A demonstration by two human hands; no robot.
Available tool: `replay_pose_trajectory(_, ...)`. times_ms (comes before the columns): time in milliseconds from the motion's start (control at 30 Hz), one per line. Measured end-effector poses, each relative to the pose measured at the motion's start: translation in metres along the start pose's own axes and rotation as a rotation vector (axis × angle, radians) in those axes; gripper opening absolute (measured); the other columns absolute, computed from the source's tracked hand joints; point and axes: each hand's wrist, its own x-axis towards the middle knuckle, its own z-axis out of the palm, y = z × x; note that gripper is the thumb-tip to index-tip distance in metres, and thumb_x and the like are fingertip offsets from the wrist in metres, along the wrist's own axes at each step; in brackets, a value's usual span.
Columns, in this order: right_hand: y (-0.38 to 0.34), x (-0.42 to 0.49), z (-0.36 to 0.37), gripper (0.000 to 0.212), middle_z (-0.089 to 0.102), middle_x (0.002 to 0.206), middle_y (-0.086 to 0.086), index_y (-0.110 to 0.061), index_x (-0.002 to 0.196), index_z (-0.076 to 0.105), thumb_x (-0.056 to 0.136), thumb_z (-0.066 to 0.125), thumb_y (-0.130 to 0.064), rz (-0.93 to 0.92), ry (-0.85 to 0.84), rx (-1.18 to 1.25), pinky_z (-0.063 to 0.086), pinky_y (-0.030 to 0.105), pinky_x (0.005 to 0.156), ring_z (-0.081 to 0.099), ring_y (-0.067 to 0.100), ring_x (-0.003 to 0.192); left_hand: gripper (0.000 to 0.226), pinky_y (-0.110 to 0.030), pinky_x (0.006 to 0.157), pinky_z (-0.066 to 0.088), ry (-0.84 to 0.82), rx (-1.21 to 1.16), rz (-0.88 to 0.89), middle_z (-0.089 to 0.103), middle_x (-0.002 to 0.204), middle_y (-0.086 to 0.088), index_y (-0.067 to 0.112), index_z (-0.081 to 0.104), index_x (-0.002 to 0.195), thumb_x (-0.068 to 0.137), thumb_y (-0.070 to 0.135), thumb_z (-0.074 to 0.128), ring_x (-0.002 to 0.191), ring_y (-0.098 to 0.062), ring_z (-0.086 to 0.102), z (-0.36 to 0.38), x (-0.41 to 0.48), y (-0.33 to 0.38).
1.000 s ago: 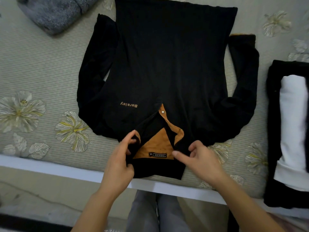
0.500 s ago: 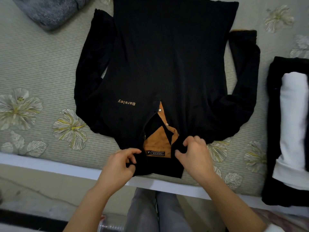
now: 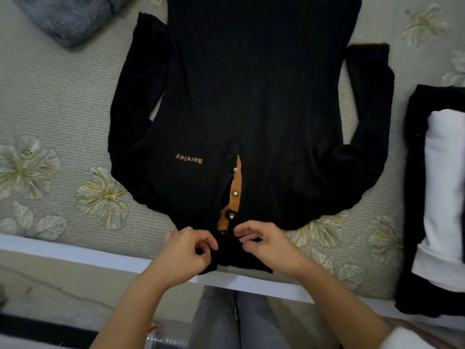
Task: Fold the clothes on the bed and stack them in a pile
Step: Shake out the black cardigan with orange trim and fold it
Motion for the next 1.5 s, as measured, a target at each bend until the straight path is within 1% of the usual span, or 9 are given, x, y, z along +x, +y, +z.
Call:
replay_pose_trajectory(133, -0.012, 0.008, -0.039, 0.034, 0.071, 0.078, -0.001, -0.017, 0.087, 0.065, 0.087, 0.048, 0.012, -0.033, 0.234, 0.219, 0.048, 0.017, 0.053, 0.065, 0.005, 0.064, 0.025, -0.018, 0.06, 0.044, 0.256, -0.151, 0.016, 0.06, 0.073, 0.014, 0.031, 0.061, 0.075, 0.079, 0.006, 0.064, 0.071, -0.004, 0.055, -0.005, 0.022, 0.018)
replay_pose_trajectory(233, -0.021, 0.014, -0.096, 0.03, 0.068, 0.066, -0.002, -0.014, 0.08, 0.063, 0.085, 0.048, 0.011, -0.096, 0.609, 0.273, 0.041, 0.014, 0.044, 0.059, 0.003, 0.051, 0.033, -0.024, 0.098, 0.036, 0.514, -0.017, 0.158, 0.047, 0.128, 0.01, 0.031, 0.056, 0.116, 0.084, 0.028, 0.063, 0.119, -0.003, 0.037, -0.003, 0.05, 0.038)
replay_pose_trajectory(433, -0.015, 0.029, -0.211, 0.028, 0.055, 0.118, 0.016, -0.005, 0.112, 0.056, 0.085, 0.058, -0.011, 0.085, 1.316, -0.024, 0.036, 0.02, 0.087, 0.052, 0.023, 0.105, 0.077, -0.045, 0.111, -0.018, 0.288, 0.279, 0.134, -0.033, 0.154, -0.002, 0.039, -0.011, 0.149, 0.089, 0.066, 0.029, 0.135, -0.018, -0.039, 0.015, 0.129, 0.075)
replay_pose_trajectory(633, -0.004, 0.045, -0.254, 0.053, 0.056, 0.125, 0.018, 0.001, 0.124, 0.051, 0.083, 0.07, -0.027, 0.416, 1.058, 0.047, 0.046, 0.04, 0.095, 0.054, 0.035, 0.114, 0.076, -0.049, 0.106, -0.022, 0.178, 0.451, 0.015, -0.049, 0.143, -0.003, 0.038, -0.029, 0.142, 0.087, 0.07, 0.012, 0.127, -0.023, -0.049, 0.03, 0.15, 0.065)
replay_pose_trajectory(767, -0.019, 0.023, -0.258, 0.016, 0.054, 0.069, 0.006, -0.013, 0.064, 0.056, 0.078, 0.065, -0.015, 0.113, 1.203, 0.444, 0.042, 0.033, 0.063, 0.053, 0.02, 0.073, 0.076, -0.049, 0.106, -0.024, 0.153, 0.45, 0.005, -0.054, 0.138, -0.001, 0.04, -0.035, 0.137, 0.083, 0.072, 0.008, 0.123, -0.022, -0.053, 0.028, 0.151, 0.069)
replay_pose_trajectory(967, -0.031, -0.051, -0.261, 0.018, 0.074, 0.089, 0.006, -0.009, 0.097, 0.071, 0.08, 0.065, -0.009, -0.165, 1.222, 1.103, 0.057, 0.03, 0.072, 0.072, 0.019, 0.081, 0.081, -0.056, 0.11, -0.017, 0.155, 0.49, -0.062, -0.051, 0.139, -0.01, 0.026, -0.024, 0.147, 0.092, 0.064, 0.021, 0.126, -0.028, -0.049, 0.028, 0.148, 0.086)
replay_pose_trajectory(1233, -0.043, -0.06, -0.244, 0.016, 0.074, 0.095, 0.006, -0.009, 0.098, 0.068, 0.082, 0.066, -0.01, -0.183, 1.442, 1.226, 0.059, 0.03, 0.07, 0.073, 0.018, 0.083, 0.077, -0.041, 0.115, -0.015, 0.045, 0.425, 0.481, -0.024, 0.157, 0.001, 0.023, -0.011, 0.151, 0.095, 0.041, 0.039, 0.141, -0.016, -0.029, 0.081, 0.158, 0.168)
replay_pose_trajectory(1400, -0.09, -0.02, -0.231, 0.017, 0.061, 0.067, -0.005, -0.013, 0.069, 0.054, 0.08, 0.061, -0.003, -0.549, 1.643, 0.854, 0.053, 0.026, 0.064, 0.057, 0.006, 0.064, 0.083, -0.045, 0.112, -0.02, 0.004, 0.505, 0.465, -0.029, 0.155, -0.004, 0.023, -0.015, 0.15, 0.092, 0.035, 0.044, 0.14, -0.024, -0.033, 0.099, 0.168, 0.179)
replay_pose_trajectory(1500, -0.127, 0.02, -0.204, 0.003, 0.055, 0.075, -0.009, -0.019, 0.081, 0.059, 0.083, 0.061, -0.016, -0.602, 1.365, 0.128, 0.04, 0.014, 0.072, 0.05, -0.001, 0.072, 0.067, -0.044, 0.112, -0.019, -0.007, 0.57, 0.518, -0.013, 0.16, -0.008, 0.014, 0.014, 0.152, 0.094, 0.035, 0.041, 0.143, -0.025, -0.025, 0.096, 0.163, 0.168)
